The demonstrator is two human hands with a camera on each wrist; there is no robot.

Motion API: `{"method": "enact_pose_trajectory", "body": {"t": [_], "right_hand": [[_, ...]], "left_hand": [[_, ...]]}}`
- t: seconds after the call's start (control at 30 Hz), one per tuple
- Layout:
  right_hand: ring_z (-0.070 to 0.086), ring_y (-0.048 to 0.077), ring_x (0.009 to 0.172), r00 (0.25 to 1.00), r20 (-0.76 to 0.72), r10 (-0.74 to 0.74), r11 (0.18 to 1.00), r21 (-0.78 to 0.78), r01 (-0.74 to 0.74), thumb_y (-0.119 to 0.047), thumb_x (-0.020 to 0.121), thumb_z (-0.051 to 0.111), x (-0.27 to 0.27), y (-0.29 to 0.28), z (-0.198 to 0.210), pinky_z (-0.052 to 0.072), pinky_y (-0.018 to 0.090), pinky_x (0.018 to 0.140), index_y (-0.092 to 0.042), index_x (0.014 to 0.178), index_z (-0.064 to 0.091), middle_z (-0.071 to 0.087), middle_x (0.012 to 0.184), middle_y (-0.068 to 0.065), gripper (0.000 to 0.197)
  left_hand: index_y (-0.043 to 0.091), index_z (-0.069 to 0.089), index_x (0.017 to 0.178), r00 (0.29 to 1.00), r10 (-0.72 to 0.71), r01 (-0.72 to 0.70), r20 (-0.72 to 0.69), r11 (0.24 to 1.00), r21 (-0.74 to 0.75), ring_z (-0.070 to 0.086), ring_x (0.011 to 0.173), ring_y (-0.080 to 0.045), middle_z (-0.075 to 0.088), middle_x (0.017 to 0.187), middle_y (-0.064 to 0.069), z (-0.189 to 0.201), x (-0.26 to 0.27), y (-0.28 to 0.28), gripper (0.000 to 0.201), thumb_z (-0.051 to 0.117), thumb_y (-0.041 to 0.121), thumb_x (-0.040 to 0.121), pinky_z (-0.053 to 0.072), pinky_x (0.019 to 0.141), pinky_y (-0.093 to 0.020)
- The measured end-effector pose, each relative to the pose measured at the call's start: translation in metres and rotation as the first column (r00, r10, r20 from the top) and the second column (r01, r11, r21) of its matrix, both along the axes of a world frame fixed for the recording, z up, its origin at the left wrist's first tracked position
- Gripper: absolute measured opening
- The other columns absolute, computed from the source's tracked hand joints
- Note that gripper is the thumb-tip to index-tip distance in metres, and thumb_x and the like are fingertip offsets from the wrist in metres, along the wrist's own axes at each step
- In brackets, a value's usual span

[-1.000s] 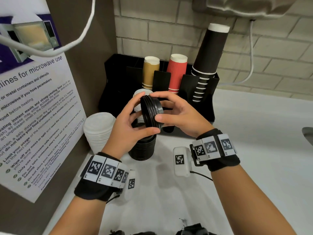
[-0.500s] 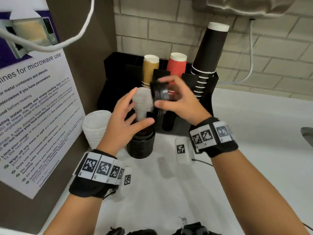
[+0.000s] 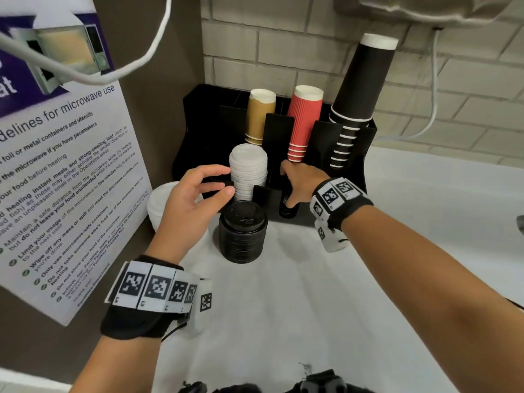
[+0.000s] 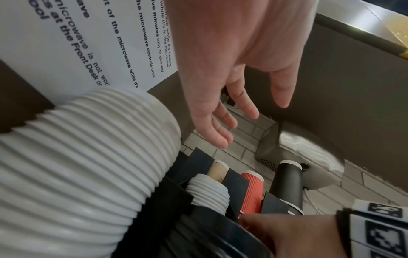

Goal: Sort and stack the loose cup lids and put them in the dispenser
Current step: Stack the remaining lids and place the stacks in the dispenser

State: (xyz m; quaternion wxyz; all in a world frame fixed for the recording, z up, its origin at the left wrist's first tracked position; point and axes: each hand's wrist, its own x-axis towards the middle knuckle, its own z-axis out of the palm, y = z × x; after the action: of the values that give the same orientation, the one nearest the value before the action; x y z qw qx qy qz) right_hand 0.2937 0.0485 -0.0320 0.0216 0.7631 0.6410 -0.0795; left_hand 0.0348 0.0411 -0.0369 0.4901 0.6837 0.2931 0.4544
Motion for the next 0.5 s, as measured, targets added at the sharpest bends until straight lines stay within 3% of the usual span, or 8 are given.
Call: {"method": "enact_pose_trajectory", "body": {"t": [0.17, 0.33, 0.5], "right_hand": [[0.056, 0.025, 0.083, 0.989, 0.147, 0.012, 0.994, -0.107, 0.004, -0.023, 0.066, 0.081, -0.010, 0.008, -0.011, 0.045, 0.033, 0.059, -0.008, 0.122, 0.036, 0.056, 0.103, 0.009, 0.074], [0.061, 0.027, 0.095, 0.965, 0.263, 0.016, 0.994, -0.106, 0.012, -0.028, 0.066, 0.081, -0.015, 0.008, -0.021, 0.041, 0.033, 0.061, -0.011, 0.125, 0.037, 0.059, 0.104, 0.006, 0.075], [0.055, 0.028, 0.107, 0.968, 0.248, 0.024, 0.994, -0.110, 0.004, -0.029, 0.065, 0.084, -0.015, 0.007, -0.020, 0.048, 0.035, 0.066, -0.008, 0.130, 0.042, 0.048, 0.124, 0.010, 0.080]], "left_hand": [[0.022, 0.062, 0.114, 1.000, -0.009, 0.009, -0.004, 1.000, -0.005, 0.061, 0.103, -0.006, 0.059, 0.125, -0.005, 0.001, 0.000, -0.003, 0.028, 0.065, 0.011, 0.090, 0.044, 0.079, -0.006], [0.027, 0.062, 0.111, 1.000, -0.018, 0.018, -0.003, 1.000, -0.008, 0.061, 0.101, -0.002, 0.059, 0.125, -0.004, 0.000, -0.003, -0.004, 0.026, 0.065, 0.012, 0.089, 0.045, 0.079, -0.007], [0.026, 0.063, 0.111, 1.000, -0.010, 0.010, -0.004, 1.000, -0.010, 0.061, 0.103, -0.005, 0.059, 0.125, -0.005, 0.000, -0.003, -0.004, 0.026, 0.064, 0.012, 0.090, 0.046, 0.079, -0.009]]}}
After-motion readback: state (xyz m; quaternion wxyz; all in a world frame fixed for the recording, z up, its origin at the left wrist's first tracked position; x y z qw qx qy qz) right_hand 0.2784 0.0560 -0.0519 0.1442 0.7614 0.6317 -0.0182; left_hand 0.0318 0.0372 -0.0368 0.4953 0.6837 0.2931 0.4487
